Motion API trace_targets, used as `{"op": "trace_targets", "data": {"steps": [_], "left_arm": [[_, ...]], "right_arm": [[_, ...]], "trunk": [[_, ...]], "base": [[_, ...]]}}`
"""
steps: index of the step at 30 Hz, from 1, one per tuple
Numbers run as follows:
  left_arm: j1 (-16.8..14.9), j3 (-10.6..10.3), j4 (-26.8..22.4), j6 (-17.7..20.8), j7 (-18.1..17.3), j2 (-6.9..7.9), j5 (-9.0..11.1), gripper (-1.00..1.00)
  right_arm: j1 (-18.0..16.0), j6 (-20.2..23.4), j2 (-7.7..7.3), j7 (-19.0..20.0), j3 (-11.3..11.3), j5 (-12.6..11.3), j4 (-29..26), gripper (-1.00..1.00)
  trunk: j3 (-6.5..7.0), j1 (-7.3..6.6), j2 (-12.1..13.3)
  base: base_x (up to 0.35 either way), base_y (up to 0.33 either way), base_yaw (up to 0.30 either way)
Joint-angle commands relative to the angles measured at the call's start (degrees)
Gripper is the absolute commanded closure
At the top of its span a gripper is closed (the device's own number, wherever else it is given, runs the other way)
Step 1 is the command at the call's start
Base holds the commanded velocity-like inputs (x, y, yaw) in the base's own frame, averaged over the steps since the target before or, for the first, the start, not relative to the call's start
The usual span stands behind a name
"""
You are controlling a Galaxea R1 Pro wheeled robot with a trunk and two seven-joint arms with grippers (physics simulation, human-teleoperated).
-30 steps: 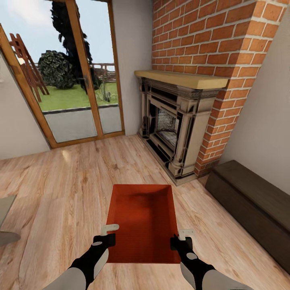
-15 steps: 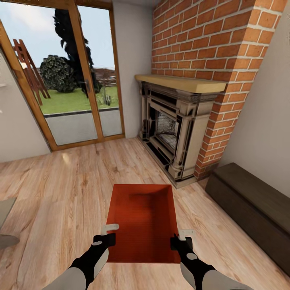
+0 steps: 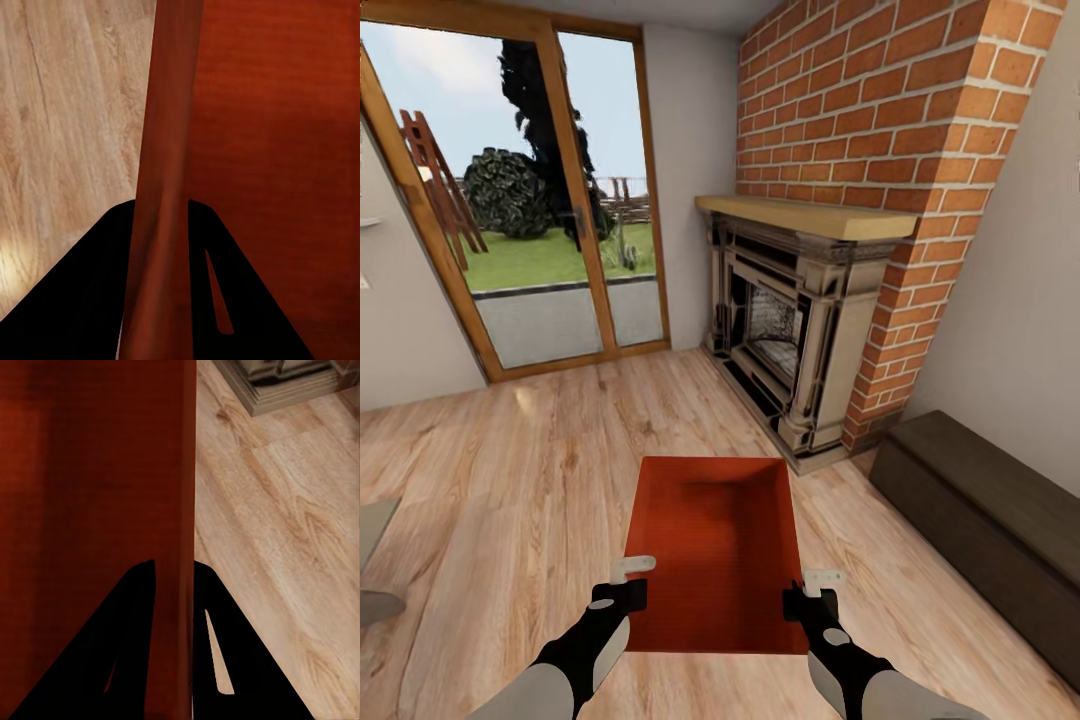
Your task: Move the two storage containers from the living room to the garage. In the garage, place one container on the floor and stack the other container on top of it (either order is fine).
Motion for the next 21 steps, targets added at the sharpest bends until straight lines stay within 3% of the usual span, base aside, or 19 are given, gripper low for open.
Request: {"op": "trace_targets", "data": {"steps": [1, 21], "left_arm": [[0.0, 0.7, 0.0, 0.4, 0.5, -0.08, 0.3, 1.00], [0.0, 0.7, 0.0, 0.4, 0.5, -0.09, 0.3, 1.00]], "right_arm": [[-0.1, -0.3, 0.03, -0.1, -1.1, 0.5, -0.1, 1.00], [-0.1, -0.2, -0.05, -0.1, -1.1, 0.4, -0.1, 1.00]], "trunk": [[0.03, 0.01, -0.1], [0.55, 0.01, -0.1]], "base": [[0.000, 0.000, 0.000], [0.000, 0.000, 0.000]]}}
